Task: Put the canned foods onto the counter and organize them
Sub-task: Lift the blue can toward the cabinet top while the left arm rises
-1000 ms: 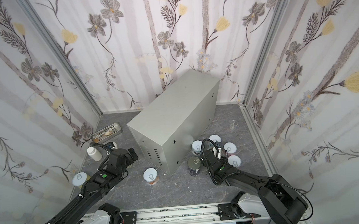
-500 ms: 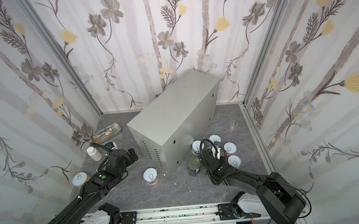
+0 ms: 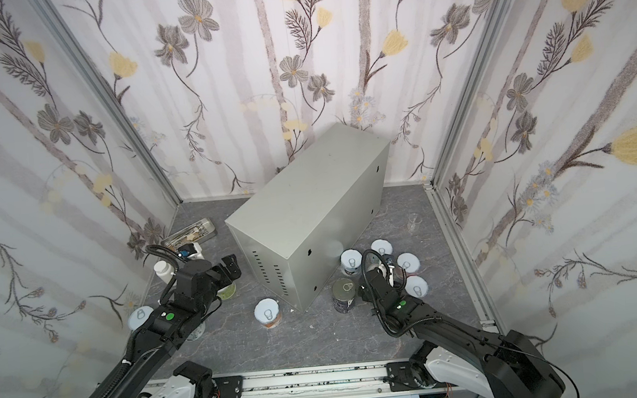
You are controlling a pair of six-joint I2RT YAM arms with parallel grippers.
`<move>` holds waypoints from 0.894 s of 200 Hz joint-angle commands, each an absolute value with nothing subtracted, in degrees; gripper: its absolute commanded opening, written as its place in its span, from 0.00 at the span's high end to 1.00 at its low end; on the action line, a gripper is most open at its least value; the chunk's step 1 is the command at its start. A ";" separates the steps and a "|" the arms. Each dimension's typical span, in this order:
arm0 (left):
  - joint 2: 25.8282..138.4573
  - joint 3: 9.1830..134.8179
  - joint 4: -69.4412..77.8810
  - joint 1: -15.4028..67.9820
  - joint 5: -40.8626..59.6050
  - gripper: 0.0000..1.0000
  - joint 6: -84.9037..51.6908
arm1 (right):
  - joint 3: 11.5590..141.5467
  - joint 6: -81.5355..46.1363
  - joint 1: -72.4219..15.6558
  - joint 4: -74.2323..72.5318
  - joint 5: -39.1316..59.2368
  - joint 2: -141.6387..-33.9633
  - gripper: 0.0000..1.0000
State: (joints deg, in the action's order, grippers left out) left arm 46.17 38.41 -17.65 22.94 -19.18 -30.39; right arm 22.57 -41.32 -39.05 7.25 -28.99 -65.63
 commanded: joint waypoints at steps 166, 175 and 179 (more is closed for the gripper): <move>51.69 72.87 -32.74 20.32 -17.11 0.00 -19.57 | 70.60 -19.47 -38.89 40.03 -21.61 -60.78 0.58; 52.70 73.73 -32.72 20.42 -16.84 0.00 -19.22 | 73.89 -18.79 -38.91 40.76 -21.66 -61.84 0.58; 53.08 75.10 -32.66 20.52 -16.76 0.00 -19.04 | 75.24 -18.41 -38.93 40.99 -21.66 -62.30 0.59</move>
